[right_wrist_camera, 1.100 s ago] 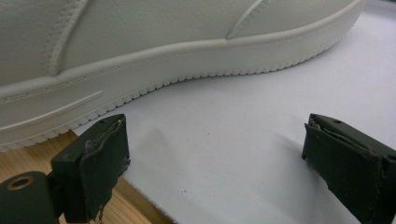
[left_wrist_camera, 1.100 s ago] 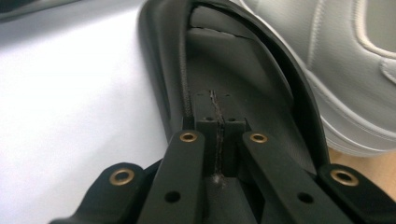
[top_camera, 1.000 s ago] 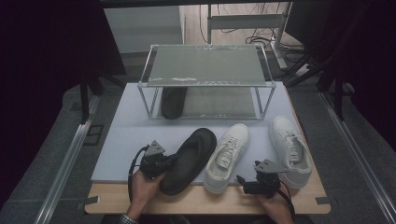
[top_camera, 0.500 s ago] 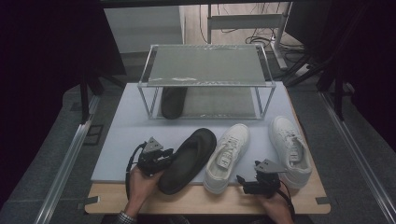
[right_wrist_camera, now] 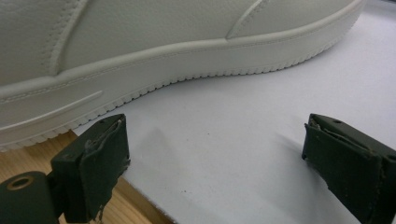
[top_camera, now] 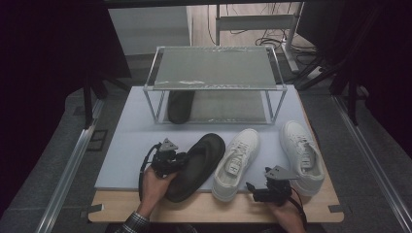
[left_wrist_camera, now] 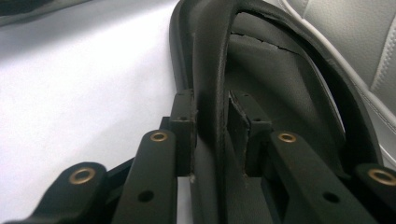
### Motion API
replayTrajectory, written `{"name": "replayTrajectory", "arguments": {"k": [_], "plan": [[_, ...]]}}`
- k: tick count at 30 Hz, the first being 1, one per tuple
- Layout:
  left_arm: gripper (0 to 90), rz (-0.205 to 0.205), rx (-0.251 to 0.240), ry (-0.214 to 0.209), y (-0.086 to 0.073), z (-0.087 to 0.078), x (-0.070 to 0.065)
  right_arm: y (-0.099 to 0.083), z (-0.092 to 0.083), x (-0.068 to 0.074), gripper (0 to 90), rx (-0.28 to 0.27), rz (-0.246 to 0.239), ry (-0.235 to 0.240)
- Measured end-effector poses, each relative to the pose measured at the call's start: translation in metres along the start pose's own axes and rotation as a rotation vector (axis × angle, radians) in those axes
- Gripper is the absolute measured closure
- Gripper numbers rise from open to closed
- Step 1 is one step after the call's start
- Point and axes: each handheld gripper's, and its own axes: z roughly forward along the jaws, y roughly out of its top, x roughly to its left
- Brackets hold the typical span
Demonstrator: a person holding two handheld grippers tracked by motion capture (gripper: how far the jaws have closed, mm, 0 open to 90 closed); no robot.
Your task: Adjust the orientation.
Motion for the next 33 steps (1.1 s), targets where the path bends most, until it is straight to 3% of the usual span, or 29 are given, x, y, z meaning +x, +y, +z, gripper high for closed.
{"name": "replayTrajectory", "arguments": {"k": [12, 24, 33], "plan": [[80.2, -0.013, 0.021, 0.032, 0.005, 0.001, 0.0, 0.0, 0.0, 0.0, 7.7, 0.001, 0.0, -0.002], [80.2, -0.061, -0.028, 0.066, 0.02, -0.008, 0.014, 0.0, 0.0, 0.0, 7.7, 0.0, 0.001, 0.0], [79.7, -0.111, -0.057, 0.099, 0.034, 0.002, 0.025, 0.0, 0.0, 0.0, 7.8, 0.001, 0.001, -0.001]]}}
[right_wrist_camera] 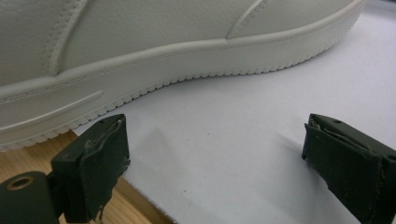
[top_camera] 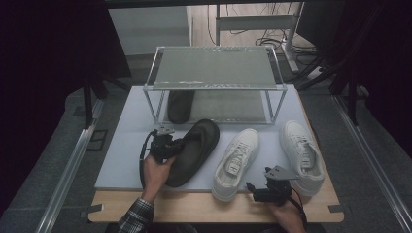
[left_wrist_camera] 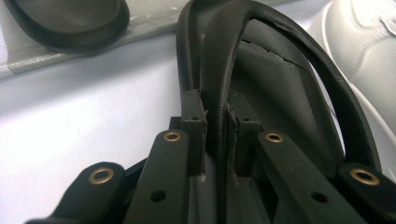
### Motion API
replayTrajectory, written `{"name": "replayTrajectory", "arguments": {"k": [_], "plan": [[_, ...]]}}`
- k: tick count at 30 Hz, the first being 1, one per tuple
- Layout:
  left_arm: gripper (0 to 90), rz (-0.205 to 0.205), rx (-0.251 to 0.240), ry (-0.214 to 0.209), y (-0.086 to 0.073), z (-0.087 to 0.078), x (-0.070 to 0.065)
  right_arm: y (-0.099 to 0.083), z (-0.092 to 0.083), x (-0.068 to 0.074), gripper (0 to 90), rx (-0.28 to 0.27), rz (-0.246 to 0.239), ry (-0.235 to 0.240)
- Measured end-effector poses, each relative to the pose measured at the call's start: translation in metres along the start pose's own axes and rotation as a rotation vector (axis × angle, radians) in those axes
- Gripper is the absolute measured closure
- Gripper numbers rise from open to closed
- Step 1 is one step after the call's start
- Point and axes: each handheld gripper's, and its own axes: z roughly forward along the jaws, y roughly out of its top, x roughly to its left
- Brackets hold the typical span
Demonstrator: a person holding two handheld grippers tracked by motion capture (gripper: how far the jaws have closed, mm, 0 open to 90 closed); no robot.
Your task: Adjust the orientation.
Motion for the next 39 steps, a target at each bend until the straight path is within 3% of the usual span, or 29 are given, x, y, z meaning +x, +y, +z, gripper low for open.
{"name": "replayTrajectory", "arguments": {"k": [9, 32, 39], "plan": [[79.6, -0.015, -0.022, 0.036, 0.016, 0.014, 0.0, 0.0, 0.0, 0.0, 7.8, 0.0, 0.0, 0.0], [78.0, -0.134, -0.061, 0.11, 0.05, 0.061, 0.007, 0.0, 0.0, 0.0, 7.8, -0.003, -0.002, 0.001], [78.0, -0.169, -0.075, 0.166, 0.052, 0.072, 0.012, 0.0, 0.0, 0.0, 7.8, -0.003, -0.002, 0.001]]}}
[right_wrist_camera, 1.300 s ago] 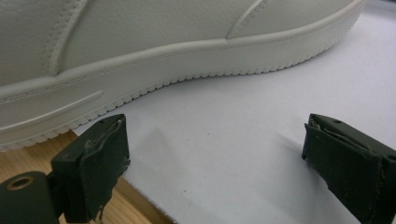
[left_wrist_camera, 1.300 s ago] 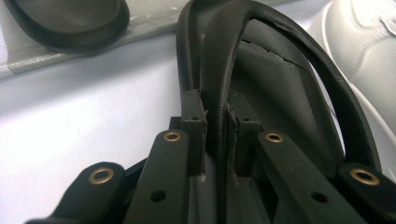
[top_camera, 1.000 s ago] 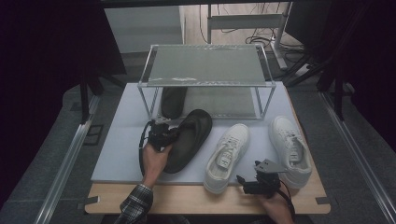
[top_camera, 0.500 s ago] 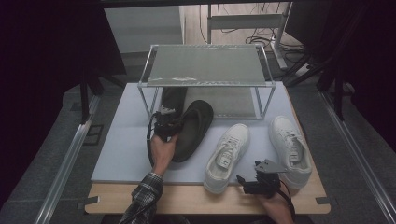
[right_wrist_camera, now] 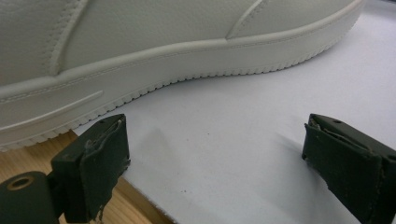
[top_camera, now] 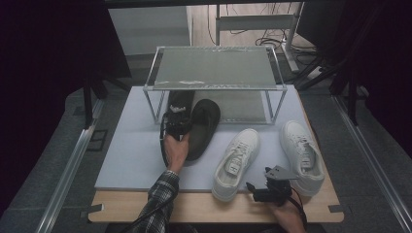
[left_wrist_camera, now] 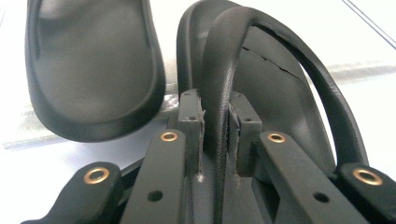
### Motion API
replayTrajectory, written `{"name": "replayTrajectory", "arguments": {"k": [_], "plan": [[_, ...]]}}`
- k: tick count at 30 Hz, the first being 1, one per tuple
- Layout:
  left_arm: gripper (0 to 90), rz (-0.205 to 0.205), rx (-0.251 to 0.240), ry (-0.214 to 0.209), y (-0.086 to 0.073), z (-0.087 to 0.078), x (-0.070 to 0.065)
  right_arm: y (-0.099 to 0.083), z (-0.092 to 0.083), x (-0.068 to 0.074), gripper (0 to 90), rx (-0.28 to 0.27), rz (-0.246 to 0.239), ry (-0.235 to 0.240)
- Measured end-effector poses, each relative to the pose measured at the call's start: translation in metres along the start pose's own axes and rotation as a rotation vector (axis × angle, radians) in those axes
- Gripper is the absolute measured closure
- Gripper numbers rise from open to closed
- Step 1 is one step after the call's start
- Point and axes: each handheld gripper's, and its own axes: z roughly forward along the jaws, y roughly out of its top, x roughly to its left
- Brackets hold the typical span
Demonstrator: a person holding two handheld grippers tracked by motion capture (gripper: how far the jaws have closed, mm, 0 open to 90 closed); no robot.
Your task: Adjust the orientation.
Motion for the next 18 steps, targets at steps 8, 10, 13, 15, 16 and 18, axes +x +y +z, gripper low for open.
{"name": "replayTrajectory", "arguments": {"k": [8, 10, 13, 15, 16, 18], "plan": [[78.1, -0.06, -0.022, 0.008, -0.003, 0.009, 0.007, 0.0, 0.0, 0.0, 7.8, 0.0, 0.0, 0.0], [78.1, -0.055, -0.019, 0.014, -0.003, 0.011, 0.007, 0.0, 0.0, 0.0, 7.8, 0.0, 0.0, 0.0], [77.1, -0.066, -0.024, 0.005, -0.005, 0.013, 0.007, 0.0, 0.0, 0.0, 7.8, 0.0, 0.0, 0.0], [74.7, -0.061, -0.016, -0.005, -0.005, 0.012, 0.008, 0.0, 0.0, 0.0, 7.8, 0.0, 0.0, 0.001], [73.7, -0.059, -0.011, -0.01, -0.004, 0.012, 0.008, 0.0, 0.0, 0.0, 7.8, 0.0, 0.0, 0.001], [70.9, -0.047, -0.007, -0.014, -0.004, 0.009, 0.009, 0.0, 0.0, 0.0, 7.8, 0.0, 0.0, 0.001]]}}
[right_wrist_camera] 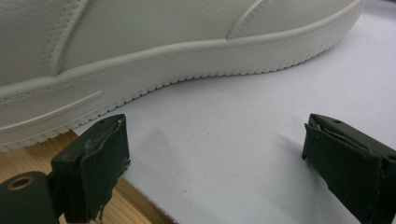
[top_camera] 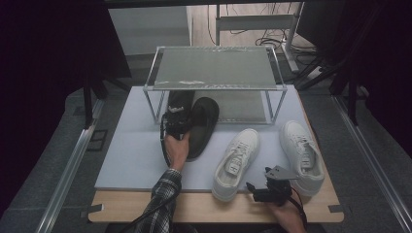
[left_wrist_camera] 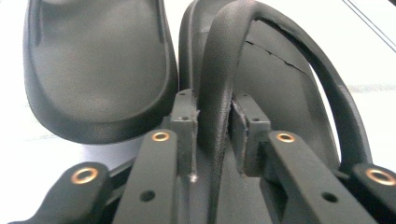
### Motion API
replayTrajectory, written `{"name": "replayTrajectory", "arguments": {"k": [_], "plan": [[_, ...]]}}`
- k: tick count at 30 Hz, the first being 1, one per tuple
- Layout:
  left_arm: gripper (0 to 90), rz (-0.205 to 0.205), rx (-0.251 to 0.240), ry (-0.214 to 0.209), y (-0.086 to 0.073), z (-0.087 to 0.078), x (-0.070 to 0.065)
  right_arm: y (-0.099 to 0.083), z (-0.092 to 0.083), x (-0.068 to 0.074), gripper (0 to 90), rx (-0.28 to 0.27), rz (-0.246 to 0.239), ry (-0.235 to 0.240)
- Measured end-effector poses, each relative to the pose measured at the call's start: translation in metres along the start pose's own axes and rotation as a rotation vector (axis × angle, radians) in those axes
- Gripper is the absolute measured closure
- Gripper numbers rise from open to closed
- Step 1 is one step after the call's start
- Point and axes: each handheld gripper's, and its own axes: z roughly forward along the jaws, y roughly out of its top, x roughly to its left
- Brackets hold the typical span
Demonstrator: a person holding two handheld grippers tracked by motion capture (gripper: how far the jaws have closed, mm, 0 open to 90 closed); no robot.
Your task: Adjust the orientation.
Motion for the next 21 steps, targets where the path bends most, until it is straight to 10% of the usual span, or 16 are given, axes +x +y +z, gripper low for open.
{"name": "replayTrajectory", "arguments": {"k": [9, 21], "plan": [[65.7, 0.119, 0.021, -0.049, -0.003, -0.025, 0.001, 0.0, 0.0, 0.0, 7.7, 0.0, 0.0, 0.0], [89.5, 0.226, 0.058, -0.184, -0.025, -0.058, 0.001, 0.0, 0.0, 0.0, 7.7, 0.0, -0.002, -0.001]]}}
